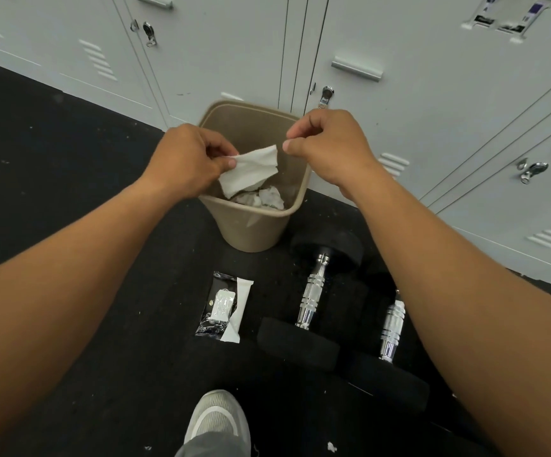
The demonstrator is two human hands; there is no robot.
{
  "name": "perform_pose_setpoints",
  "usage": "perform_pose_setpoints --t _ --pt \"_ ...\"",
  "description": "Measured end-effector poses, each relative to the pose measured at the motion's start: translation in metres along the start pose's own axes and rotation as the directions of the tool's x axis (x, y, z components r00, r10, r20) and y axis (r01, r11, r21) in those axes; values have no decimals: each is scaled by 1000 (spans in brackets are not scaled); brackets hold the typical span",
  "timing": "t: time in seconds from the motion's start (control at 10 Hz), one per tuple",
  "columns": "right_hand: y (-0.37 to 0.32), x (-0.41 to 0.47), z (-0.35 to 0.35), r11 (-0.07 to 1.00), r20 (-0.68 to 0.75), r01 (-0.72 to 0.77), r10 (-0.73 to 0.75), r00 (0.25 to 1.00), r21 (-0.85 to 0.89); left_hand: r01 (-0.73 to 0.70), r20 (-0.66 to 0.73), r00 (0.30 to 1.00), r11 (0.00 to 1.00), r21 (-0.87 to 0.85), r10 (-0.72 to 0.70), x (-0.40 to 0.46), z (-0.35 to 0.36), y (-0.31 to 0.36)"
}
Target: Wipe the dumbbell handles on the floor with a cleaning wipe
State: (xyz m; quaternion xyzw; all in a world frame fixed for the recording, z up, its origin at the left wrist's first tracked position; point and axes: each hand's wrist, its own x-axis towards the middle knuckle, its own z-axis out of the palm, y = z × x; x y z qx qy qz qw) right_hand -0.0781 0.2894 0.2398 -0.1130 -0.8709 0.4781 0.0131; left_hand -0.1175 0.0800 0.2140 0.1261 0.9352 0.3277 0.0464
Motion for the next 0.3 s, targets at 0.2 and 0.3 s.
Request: perform_pose_setpoints --t 0.2,0.3 --pt "8 -2 -11 1000 -16 -19 20 1000 13 -2 184 983 992 126 -22 3 10 2" --pt "11 -6 -19 999 -31 -37 38 999 26 4 145 989 995 102 -19 -1 9 10"
